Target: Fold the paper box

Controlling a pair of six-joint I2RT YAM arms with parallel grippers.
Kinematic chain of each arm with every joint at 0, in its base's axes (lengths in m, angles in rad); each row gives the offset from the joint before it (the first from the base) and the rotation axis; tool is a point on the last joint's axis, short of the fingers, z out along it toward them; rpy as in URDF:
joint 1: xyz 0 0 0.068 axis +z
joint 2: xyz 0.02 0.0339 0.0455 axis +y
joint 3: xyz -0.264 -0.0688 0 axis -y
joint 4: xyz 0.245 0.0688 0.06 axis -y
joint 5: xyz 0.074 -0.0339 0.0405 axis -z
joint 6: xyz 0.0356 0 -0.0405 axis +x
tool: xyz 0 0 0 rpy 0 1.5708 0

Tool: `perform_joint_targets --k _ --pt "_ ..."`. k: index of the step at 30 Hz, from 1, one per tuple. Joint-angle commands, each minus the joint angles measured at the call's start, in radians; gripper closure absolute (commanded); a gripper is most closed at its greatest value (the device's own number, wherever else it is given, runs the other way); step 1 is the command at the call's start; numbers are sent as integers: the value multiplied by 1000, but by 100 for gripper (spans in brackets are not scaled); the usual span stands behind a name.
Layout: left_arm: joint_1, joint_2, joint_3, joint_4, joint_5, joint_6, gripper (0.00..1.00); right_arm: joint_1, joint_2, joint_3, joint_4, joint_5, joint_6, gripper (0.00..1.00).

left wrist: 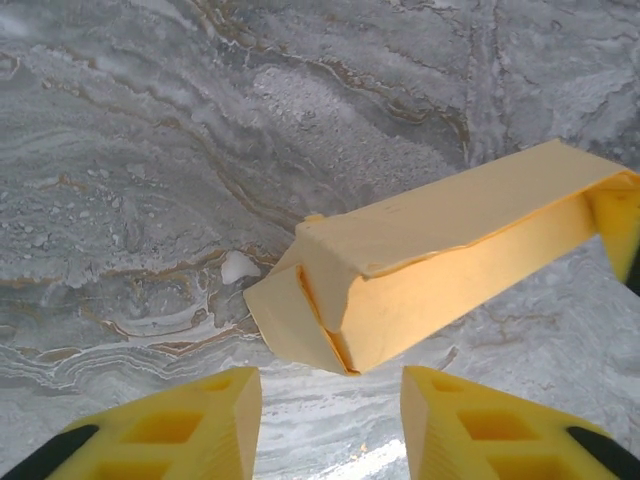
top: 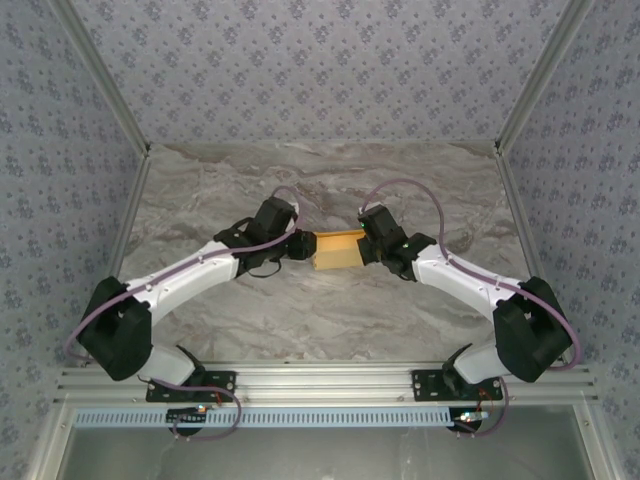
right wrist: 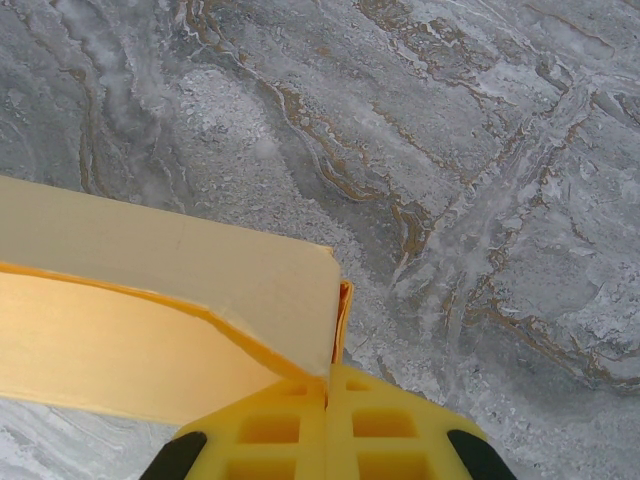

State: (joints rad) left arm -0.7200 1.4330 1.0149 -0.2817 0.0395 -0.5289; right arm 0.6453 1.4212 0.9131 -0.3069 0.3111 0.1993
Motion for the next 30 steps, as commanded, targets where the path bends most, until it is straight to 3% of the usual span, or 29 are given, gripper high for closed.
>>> perform_joint_targets --k 1,10,20,30 --pt "9 -41 47 -28 22 39 53 3 14 -16 -90 3 15 100" --pt "92 61 139 -8 135 23 43 5 15 -10 -90 0 12 100" --pt "112 190 183 -20 168 32 45 5 16 -5 -91 4 12 100" --pt "111 187 111 25 196 8 51 3 16 -12 -86 3 15 100"
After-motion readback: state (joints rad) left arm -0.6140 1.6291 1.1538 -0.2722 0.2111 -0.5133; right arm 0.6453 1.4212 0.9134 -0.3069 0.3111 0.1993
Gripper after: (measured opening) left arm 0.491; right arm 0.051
